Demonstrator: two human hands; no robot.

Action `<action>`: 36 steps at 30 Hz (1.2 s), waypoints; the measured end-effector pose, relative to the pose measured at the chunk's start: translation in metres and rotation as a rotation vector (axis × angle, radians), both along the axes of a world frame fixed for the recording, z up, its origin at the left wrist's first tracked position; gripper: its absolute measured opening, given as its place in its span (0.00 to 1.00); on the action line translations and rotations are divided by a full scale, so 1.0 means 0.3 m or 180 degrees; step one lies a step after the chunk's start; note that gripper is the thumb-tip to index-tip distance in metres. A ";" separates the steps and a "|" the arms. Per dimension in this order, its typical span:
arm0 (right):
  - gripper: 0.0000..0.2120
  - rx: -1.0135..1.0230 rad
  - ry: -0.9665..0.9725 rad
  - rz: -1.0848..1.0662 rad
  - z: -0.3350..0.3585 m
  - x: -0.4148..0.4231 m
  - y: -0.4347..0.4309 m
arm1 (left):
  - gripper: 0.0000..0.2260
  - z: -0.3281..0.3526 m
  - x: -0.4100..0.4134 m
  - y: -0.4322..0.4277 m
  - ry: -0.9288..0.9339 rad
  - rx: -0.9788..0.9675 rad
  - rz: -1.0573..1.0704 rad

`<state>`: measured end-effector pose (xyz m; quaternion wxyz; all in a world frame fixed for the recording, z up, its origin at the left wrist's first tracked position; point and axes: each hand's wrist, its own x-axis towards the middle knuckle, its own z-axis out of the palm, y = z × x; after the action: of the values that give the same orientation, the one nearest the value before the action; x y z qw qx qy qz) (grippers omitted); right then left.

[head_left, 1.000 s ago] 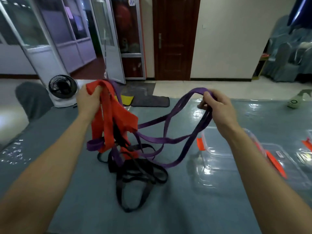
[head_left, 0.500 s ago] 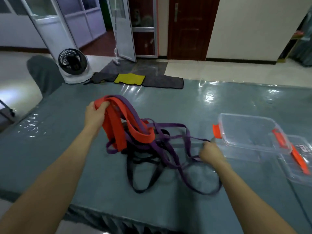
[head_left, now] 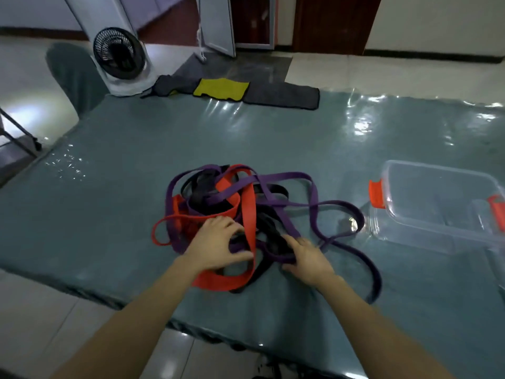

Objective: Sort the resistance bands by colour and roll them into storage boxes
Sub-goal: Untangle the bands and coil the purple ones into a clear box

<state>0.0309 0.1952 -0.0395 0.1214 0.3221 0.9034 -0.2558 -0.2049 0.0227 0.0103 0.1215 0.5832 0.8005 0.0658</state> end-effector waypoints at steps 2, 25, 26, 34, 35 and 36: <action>0.29 0.0208 0.0329 -0.0182 -0.026 0.016 0.014 | 0.56 -0.056 0.045 -0.018 -0.0074 -0.0894 -0.0076; 0.12 0.0435 -0.0316 0.0624 0.017 -0.265 0.428 | 0.58 -0.161 0.148 0.001 0.0435 0.0117 0.0508; 0.12 0.0504 -0.0167 0.0622 0.013 -0.267 0.426 | 0.64 -0.178 0.155 -0.007 0.0350 0.0003 0.0625; 0.12 0.1640 0.1264 0.0907 0.134 -0.158 0.335 | 0.36 -0.213 0.231 0.006 -0.0326 0.0425 0.0636; 0.11 0.1536 0.1310 0.0906 0.173 -0.144 0.329 | 0.28 -0.193 0.213 0.008 -0.0433 0.0626 0.0555; 0.13 0.1324 0.1314 0.0822 0.224 -0.139 0.325 | 0.22 -0.166 0.185 0.011 -0.0462 0.0793 0.0505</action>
<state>-0.0106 0.2925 0.0277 -0.1015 0.1639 0.9753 -0.1079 -0.1494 0.0260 -0.0396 0.1001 0.5225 0.8188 0.2158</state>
